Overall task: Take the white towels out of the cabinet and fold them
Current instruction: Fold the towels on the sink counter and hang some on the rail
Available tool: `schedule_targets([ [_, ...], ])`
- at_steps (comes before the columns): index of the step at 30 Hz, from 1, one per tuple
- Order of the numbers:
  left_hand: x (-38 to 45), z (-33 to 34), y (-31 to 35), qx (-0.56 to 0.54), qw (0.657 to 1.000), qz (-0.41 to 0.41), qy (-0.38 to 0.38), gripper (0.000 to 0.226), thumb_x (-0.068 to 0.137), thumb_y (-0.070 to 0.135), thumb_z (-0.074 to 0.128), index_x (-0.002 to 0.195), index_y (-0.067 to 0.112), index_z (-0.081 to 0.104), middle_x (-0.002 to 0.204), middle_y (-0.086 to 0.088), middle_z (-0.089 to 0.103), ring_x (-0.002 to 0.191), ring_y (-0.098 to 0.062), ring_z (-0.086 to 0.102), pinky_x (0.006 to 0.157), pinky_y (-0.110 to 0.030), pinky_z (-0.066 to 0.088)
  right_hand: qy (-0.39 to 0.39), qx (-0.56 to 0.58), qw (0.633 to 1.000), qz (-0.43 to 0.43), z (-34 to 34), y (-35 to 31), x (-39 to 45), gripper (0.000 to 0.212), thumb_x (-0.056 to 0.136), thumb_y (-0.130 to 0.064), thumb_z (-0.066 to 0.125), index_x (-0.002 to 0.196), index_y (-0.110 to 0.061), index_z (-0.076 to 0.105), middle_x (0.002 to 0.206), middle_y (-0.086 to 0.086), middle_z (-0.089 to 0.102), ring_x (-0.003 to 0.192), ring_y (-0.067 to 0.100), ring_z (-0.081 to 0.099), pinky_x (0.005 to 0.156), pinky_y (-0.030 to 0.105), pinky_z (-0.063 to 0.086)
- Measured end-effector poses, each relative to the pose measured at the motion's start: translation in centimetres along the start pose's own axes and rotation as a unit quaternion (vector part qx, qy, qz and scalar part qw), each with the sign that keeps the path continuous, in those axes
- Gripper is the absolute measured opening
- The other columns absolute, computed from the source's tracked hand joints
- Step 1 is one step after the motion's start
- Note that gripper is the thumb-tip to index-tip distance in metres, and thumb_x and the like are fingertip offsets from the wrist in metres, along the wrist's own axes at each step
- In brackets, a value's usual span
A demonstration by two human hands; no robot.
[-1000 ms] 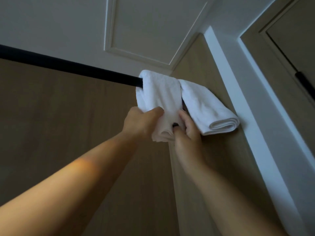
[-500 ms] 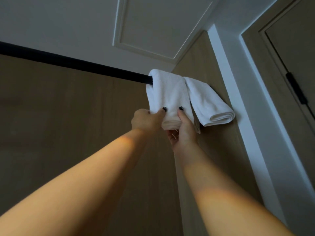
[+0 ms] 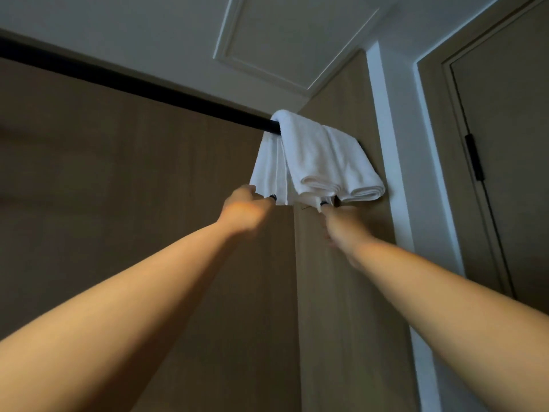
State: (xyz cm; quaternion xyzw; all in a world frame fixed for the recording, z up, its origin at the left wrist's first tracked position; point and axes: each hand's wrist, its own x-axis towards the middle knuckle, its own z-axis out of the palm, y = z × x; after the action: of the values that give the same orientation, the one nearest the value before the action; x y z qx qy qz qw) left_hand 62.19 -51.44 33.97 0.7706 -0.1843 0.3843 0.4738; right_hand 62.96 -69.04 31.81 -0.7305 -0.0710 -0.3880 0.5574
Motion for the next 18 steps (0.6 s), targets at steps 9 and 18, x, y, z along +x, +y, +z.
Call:
schedule_targets([
  [9, -6.1, -3.5, 1.3, 0.186, 0.978, 0.084, -0.052, 0.061, 0.097, 0.037, 0.055, 0.150, 0.014, 0.035, 0.146, -0.006, 0.051, 0.132, -0.023, 0.049, 0.094, -0.021, 0.035, -0.111, -0.330, 0.900, -0.260, -4.2, -2.3, -5.8, 0.051, 0.101, -0.039, 0.045, 0.146, -0.016, 0.039, 0.150, 0.006, 0.042, 0.136, 0.025, 0.040, 0.106, 0.037, 0.036],
  [18, -17.0, -5.6, -1.3, 0.245, 0.960, -0.029, -0.129, 0.083, 0.098, 0.043, 0.052, 0.158, 0.015, 0.002, 0.159, -0.005, 0.031, 0.144, -0.022, 0.033, 0.109, -0.024, 0.026, -0.237, -0.371, 0.861, -0.256, -7.3, -0.8, -12.4, 0.070, 0.100, -0.048, 0.042, 0.156, -0.016, 0.015, 0.164, 0.001, 0.014, 0.150, 0.018, 0.014, 0.120, 0.037, 0.018],
])
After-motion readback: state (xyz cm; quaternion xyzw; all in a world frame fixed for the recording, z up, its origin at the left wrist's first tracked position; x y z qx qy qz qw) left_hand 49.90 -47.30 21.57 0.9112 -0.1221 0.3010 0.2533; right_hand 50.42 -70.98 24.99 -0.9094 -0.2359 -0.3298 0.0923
